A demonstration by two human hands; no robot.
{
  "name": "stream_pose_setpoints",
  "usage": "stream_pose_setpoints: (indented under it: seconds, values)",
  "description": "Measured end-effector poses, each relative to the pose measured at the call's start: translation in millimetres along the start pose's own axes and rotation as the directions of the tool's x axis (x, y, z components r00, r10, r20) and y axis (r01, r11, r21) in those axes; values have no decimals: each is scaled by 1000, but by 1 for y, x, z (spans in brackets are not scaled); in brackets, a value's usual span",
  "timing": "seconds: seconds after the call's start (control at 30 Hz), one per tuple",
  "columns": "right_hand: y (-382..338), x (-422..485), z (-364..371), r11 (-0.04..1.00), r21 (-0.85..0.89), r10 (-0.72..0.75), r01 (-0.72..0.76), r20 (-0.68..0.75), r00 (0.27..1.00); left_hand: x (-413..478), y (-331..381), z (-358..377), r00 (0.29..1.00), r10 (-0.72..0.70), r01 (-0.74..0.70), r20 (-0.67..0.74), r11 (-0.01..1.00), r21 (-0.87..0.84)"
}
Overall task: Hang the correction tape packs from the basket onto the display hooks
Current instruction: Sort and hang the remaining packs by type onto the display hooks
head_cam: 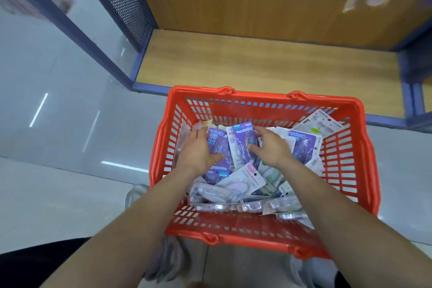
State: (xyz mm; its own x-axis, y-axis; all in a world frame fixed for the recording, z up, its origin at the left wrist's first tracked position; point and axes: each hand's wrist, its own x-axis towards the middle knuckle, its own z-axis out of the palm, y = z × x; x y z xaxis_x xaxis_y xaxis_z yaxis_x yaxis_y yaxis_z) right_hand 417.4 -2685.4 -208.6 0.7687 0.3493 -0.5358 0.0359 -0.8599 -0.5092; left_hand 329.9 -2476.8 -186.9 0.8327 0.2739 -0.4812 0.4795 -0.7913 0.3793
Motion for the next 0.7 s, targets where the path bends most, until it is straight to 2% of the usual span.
stream_pose_setpoints:
  seconds: [0.1, 0.2, 0.27, 0.33, 0.4, 0.47, 0.53, 0.6, 0.7]
  values:
    - [6, 9, 1, 994, 97, 52, -52, 0, 999, 8, 2, 7, 999, -33, 32, 12, 999, 40]
    - [12, 9, 3, 978, 202, 51, -57, 34, 998, 11, 0, 12, 999, -33, 32, -4, 992, -118]
    - [15, 3, 4, 937, 343, 50, -61, 41, 998, 9, -6, 14, 1000, -28, 29, 4, 972, -235]
    - [13, -6, 2, 885, 464, 33, -44, 31, 999, 6, -9, 7, 999, -30, 19, -21, 917, -399]
    - [7, -15, -5, 831, 557, 5, 3, -13, 1000, 4, -10, -7, 997, -25, -19, -68, 817, -576]
    - [-1, -19, -13, 763, 645, -30, 51, -44, 999, 1, -7, -23, 997, 5, -55, -76, 738, -672]
    - [-13, -22, -21, 703, 706, -84, 87, -39, 996, -4, 0, -33, 998, -2, -39, -58, 715, -698]
    - [-21, -25, -27, 685, 719, -136, 117, -31, 990, -10, 7, -40, 998, -30, -11, -46, 698, -716]
    - [-27, -32, -36, 651, 751, -156, 114, -15, 988, -18, 19, -45, 999, 37, -38, -17, 686, -726]
